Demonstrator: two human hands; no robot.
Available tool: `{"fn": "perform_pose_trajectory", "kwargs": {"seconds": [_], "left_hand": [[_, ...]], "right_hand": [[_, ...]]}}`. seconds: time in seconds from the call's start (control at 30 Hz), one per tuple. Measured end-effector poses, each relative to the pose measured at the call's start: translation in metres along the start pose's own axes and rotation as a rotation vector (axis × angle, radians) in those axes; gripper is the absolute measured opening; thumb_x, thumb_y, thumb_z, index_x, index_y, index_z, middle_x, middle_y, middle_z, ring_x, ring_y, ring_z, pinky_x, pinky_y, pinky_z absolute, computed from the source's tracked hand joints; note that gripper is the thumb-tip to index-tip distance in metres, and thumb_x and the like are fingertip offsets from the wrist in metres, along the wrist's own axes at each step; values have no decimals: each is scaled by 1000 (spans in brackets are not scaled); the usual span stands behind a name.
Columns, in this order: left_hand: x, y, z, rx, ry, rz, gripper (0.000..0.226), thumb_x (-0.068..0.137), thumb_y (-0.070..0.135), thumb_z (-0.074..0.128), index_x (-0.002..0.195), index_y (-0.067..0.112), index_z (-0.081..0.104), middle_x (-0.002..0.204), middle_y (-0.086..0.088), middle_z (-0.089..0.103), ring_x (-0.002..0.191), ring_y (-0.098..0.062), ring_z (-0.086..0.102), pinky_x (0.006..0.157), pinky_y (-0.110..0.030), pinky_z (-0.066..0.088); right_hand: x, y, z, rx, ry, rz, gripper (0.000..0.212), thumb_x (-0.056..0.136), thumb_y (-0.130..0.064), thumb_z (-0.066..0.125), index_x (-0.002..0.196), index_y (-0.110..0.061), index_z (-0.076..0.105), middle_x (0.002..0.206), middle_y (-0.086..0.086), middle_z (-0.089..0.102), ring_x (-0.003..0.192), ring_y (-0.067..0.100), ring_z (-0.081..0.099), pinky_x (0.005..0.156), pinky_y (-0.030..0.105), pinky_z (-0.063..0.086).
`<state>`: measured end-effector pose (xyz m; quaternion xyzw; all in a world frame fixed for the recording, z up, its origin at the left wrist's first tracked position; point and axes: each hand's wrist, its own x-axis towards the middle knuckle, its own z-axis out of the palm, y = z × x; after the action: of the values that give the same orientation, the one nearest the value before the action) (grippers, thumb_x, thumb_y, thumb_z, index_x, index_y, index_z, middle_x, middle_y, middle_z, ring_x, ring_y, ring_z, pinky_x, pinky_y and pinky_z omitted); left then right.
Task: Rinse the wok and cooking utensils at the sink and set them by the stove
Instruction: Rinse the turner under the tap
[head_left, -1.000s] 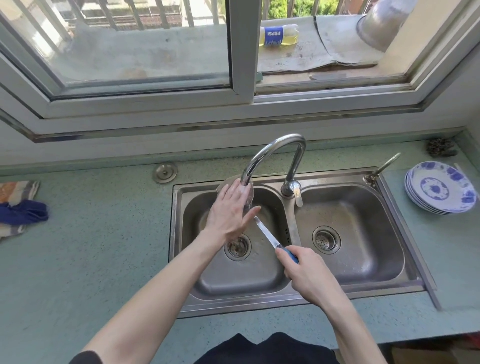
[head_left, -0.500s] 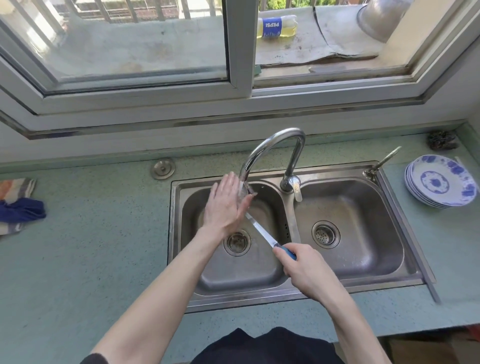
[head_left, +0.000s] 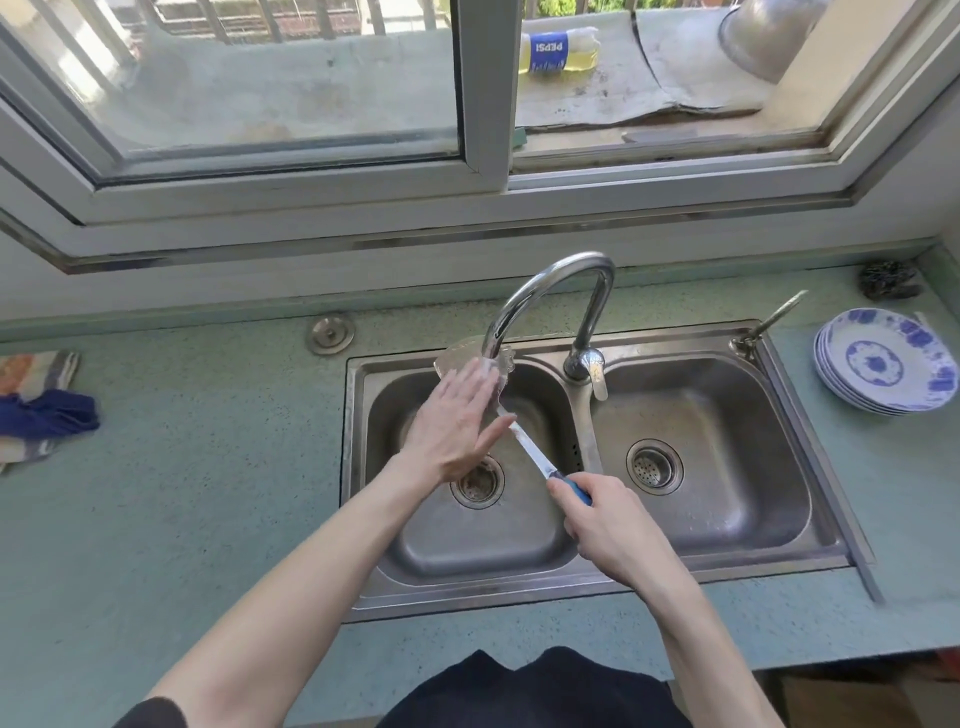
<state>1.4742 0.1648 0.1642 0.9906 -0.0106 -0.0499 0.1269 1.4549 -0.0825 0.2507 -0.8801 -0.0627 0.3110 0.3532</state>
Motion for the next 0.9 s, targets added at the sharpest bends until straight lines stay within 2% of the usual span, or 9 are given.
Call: {"fn": "perform_pose_trajectory", "kwargs": {"seconds": [0.1, 0.3, 0.47, 0.57, 0.73, 0.8, 0.9], "left_hand": [[17, -14, -15, -1, 19, -149, 82, 103, 68, 7, 164, 14, 6, 170, -1, -3, 159, -14, -5, 129, -38, 0], [4, -5, -4, 54, -33, -37, 83, 103, 68, 8, 164, 12, 3, 171, -7, -2, 159, -19, -7, 129, -39, -3], [-17, 11, 20, -30, -85, 59, 85, 101, 70, 3, 165, 15, 11, 172, -3, 5, 159, -15, 1, 129, -40, 9], [-9, 6, 9, 38, -53, 104, 84, 101, 69, 0, 165, 17, 11, 172, -2, 6, 159, -16, 4, 129, -39, 8], [16, 3, -17, 59, 7, -61, 80, 103, 66, 9, 164, 15, 14, 171, -8, 7, 159, -19, -2, 129, -36, -3], [21, 1, -20, 84, -5, -37, 78, 104, 65, 12, 164, 15, 14, 171, -10, 12, 159, -21, 3, 129, -38, -1], [12, 12, -10, 60, -32, 65, 82, 102, 68, 7, 164, 14, 14, 172, -7, 10, 159, -21, 5, 129, -40, 5]], "right_hand": [[-7, 0, -1, 50, -74, 3, 45, 103, -50, 52, 70, -20, 46, 58, -4, 52, 51, 14, 41, 55, 29, 34], [-9, 2, 5, 108, -41, 37, 44, 103, -45, 52, 76, -11, 52, 56, -5, 51, 49, 14, 41, 57, 31, 36], [-1, 9, 1, 24, -1, 46, 48, 101, -49, 51, 80, -7, 56, 62, 1, 55, 57, 20, 46, 60, 33, 39], [1, 11, 1, 53, -8, 52, 46, 100, -50, 51, 80, -8, 53, 60, -1, 53, 54, 18, 44, 60, 32, 39], [-1, 4, -4, 121, -47, 20, 42, 101, -47, 53, 71, -18, 50, 56, -4, 52, 47, 14, 43, 56, 29, 37], [-3, 3, -1, 128, -35, 13, 42, 101, -46, 53, 72, -15, 51, 56, -4, 53, 48, 14, 43, 56, 30, 38], [-3, 4, 1, 178, -26, 32, 42, 101, -46, 53, 78, -11, 56, 57, -3, 53, 49, 16, 43, 56, 32, 38]]}}
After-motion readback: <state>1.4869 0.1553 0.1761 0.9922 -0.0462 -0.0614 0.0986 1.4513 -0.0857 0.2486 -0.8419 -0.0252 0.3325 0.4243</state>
